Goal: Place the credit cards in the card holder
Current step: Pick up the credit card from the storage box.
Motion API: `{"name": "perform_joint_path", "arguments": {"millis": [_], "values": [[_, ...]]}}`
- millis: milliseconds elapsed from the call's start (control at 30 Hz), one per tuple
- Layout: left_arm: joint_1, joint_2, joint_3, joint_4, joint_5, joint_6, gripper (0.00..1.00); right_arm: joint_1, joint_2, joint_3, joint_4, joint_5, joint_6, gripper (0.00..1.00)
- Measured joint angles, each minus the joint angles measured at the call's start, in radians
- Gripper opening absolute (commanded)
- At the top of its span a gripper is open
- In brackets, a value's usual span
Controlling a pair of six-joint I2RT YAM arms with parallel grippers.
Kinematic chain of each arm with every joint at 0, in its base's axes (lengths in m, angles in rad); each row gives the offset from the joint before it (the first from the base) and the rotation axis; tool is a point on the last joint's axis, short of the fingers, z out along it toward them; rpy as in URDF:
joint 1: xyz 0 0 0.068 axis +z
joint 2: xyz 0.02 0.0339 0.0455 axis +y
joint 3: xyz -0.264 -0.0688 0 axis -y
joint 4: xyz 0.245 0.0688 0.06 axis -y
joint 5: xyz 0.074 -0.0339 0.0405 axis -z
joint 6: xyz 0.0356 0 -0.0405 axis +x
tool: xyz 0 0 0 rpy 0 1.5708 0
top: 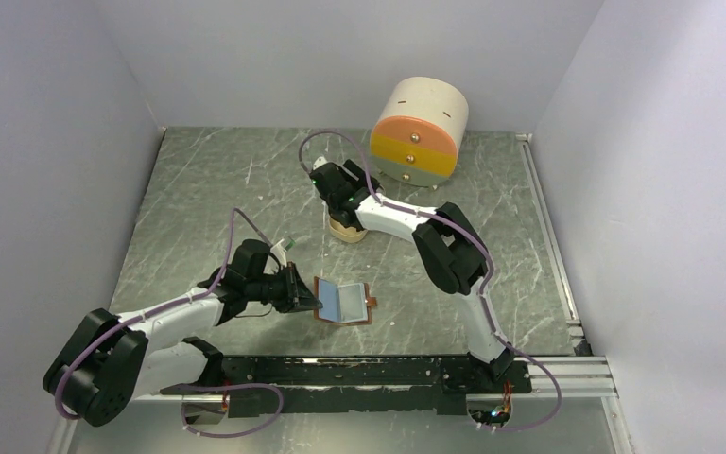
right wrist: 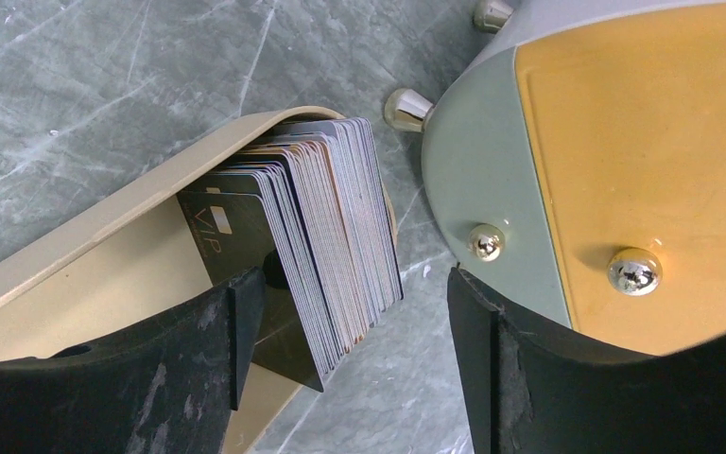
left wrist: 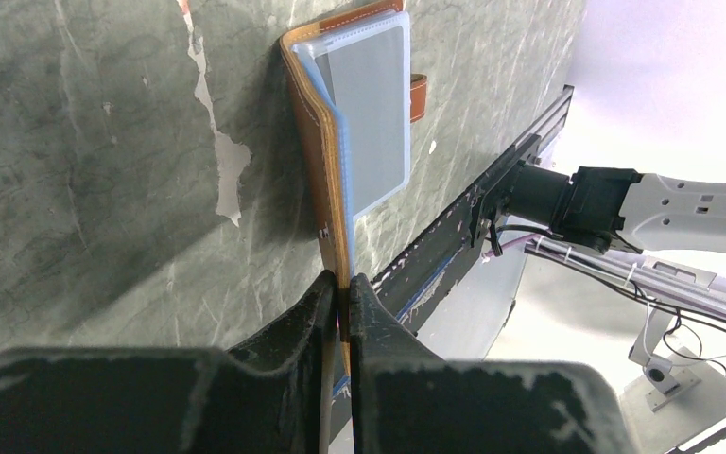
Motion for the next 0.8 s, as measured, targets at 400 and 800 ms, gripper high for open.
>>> {"name": "perform_joint_path", "arguments": {"millis": [400, 800], "values": [[0.000, 0.000, -0.002, 0.006, 0.000, -0.004, 0.12, -0.008, 0.006, 0.010, -0.017, -0.029, 0.002, 0.79], [0.000, 0.000, -0.010, 0.015, 0.001, -0.010, 0.11, -0.008, 0.034, 0.026, -0.035, -0.032, 0.003, 0.70]]}}
